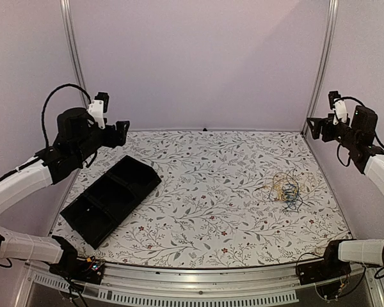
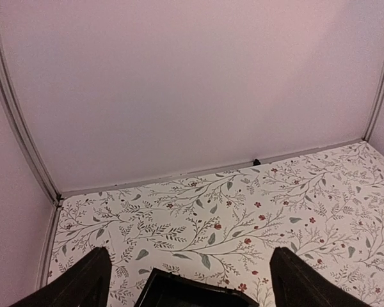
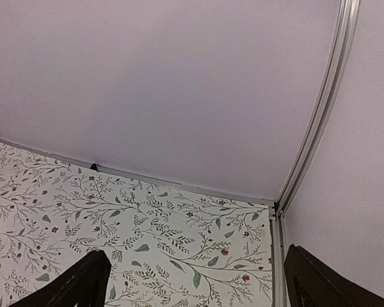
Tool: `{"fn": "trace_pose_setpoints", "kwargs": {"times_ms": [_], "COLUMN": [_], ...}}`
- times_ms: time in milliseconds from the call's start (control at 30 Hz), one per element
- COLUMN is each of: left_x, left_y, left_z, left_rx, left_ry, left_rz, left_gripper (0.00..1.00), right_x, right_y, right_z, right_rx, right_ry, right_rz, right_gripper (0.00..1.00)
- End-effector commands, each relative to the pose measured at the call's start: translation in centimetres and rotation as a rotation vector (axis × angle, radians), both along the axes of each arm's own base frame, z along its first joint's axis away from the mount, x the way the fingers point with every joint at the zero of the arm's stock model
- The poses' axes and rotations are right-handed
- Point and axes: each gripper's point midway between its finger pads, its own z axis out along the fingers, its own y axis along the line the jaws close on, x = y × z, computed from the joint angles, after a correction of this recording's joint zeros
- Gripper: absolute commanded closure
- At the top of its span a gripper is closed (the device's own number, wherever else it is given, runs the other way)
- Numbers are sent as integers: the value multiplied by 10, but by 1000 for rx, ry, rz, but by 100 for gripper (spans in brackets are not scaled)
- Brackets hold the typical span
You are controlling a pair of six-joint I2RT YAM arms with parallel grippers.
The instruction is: Untangle the cables
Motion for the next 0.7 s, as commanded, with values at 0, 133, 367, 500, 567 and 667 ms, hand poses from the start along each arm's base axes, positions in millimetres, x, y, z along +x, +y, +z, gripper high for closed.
{"fn": "trace_pose_setpoints", "kwargs": {"times_ms": [0,133,367,500,567,667], "left_x": [7,12,2,-11,-20,-36], "left_y": [-19,-41,-96,-120,-131,-149], "left_z": [-7,-26,-82,-107,-120,-137], "left_rx": [-29,-13,81,62,39,19], "left_ry": [11,82,308,428,483,546], "left_rz": [-101,-170,-261,-288,-316,-372], "left_gripper": [14,14,12,10,10,9], "right_x": [5,0,-17,-22,-22,-17], "right_y": [-8,3,33,46,54,64], "right_z": [-28,-62,-93,-106,-111,-122], "right_rx": [15,-26,-56,-79,-103,-146], "right_ry": [35,95,147,179,195,241], "right_rz": [-7,90,316,395,432,461], "right_gripper": [1,1,2,5,8,18]}}
